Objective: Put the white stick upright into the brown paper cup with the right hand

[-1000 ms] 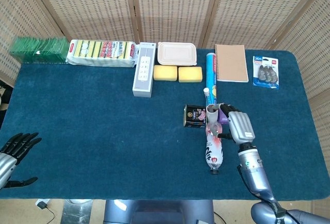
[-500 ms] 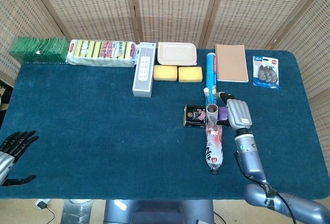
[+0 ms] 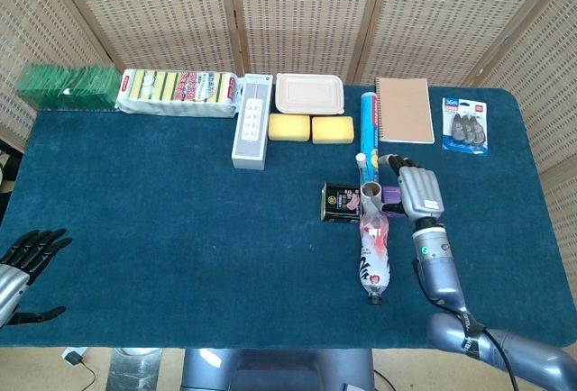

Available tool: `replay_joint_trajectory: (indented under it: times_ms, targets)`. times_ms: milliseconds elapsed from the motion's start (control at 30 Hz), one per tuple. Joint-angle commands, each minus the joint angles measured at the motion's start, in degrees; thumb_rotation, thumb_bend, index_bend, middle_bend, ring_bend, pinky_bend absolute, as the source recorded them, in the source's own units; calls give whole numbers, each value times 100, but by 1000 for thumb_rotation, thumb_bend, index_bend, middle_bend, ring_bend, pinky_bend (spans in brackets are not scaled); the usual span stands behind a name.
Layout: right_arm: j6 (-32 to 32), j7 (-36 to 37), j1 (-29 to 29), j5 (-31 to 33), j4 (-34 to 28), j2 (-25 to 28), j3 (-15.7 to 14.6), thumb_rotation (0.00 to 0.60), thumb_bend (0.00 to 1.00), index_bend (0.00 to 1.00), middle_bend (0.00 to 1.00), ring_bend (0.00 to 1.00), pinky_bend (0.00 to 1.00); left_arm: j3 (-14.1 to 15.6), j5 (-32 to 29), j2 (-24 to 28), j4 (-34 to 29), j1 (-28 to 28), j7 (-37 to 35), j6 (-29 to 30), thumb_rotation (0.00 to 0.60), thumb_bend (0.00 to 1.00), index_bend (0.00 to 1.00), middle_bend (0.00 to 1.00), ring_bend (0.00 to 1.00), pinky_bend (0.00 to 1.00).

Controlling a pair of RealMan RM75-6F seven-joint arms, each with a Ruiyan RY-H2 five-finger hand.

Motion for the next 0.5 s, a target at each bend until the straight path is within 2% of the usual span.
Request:
replay_joint_trajectory:
  times_ms: [33,500]
  targets:
    - [65,-53,36,33,19,-66,0,542,265,259,316,293,360,-4,-9,2,5,3,-14,5,552,84,38,39,0,0]
    - [105,-276,263,237,199,-367,-34,540,265,259,337,298,359,-12,-1,1,77,30,-121,88,549,84,37,39,0,0]
